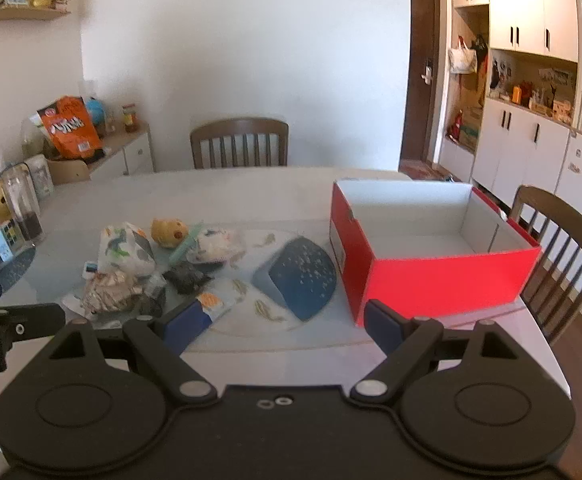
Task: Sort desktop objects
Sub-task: 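Move both tools toward the snack pile on the table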
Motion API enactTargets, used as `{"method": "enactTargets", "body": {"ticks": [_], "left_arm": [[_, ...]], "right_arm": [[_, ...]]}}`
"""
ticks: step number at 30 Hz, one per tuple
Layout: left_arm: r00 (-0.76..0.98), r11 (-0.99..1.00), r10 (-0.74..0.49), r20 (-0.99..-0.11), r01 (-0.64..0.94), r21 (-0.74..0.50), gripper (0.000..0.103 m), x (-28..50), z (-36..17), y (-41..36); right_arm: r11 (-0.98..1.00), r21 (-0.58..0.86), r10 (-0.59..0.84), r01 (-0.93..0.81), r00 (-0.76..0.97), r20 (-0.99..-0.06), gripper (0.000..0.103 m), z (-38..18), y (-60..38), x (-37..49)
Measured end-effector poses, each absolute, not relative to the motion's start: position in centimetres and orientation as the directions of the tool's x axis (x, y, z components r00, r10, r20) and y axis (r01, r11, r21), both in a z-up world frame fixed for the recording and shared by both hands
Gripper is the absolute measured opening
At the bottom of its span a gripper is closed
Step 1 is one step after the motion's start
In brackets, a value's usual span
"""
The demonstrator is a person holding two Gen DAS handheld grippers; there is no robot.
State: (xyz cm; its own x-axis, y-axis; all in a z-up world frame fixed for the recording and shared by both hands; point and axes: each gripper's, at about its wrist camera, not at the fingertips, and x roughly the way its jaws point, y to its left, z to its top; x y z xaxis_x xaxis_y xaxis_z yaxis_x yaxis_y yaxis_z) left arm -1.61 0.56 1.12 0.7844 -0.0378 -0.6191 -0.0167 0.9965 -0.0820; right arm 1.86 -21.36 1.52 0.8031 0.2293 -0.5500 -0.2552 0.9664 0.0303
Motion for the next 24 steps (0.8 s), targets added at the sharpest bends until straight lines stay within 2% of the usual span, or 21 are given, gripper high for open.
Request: {"method": "enactTargets", "body": {"ticks": [5, 8, 13, 16, 18, 24], "left_arm": [[0.800, 0.997, -0.020, -0.600, -0.026, -0.069, 0.103, -2.1, 1.5, 0.5], [0.801, 0.997, -0.011, -0.599, -0.037, -0.067, 0.103, -2.3, 1.5, 0.6], [0.802, 0.995, 0.001, -0.598, -0.060, -0.080, 0.103, -2.5, 1.5, 1.1], [0.797, 0.995, -0.002, -0.604, -0.062, -0.084, 0.103, -2.4, 1.4, 1.3], [0.793, 0.995, -0.002, -0.610, -0.060, -0.082, 0.103, -2.3, 1.3, 1.5], [0.786, 0.995, -0.002, -0.618, -0.061, -0.080, 0.103, -1.4, 0.8, 2.8]], "right_arm": [[0.953, 0.088, 0.292, -0.291, 0.794, -0.533, 0.089, 1.5, -21.4, 1.8], [0.947, 0.120, 0.316, -0.297, 0.811, -0.492, 0.098, 1.6, -21.5, 1.4], [0.930, 0.141, 0.365, -0.339, 0.802, -0.472, 0.099, 1.9, -21.3, 1.2], [0.921, 0.147, 0.386, -0.361, 0.788, -0.480, 0.099, 2.2, -21.0, 1.3], [0.932, 0.127, 0.358, -0.340, 0.803, -0.476, 0.093, 2.4, -20.7, 1.3], [0.929, 0.143, 0.366, -0.343, 0.783, -0.502, 0.089, 1.8, -19.5, 2.2]]}}
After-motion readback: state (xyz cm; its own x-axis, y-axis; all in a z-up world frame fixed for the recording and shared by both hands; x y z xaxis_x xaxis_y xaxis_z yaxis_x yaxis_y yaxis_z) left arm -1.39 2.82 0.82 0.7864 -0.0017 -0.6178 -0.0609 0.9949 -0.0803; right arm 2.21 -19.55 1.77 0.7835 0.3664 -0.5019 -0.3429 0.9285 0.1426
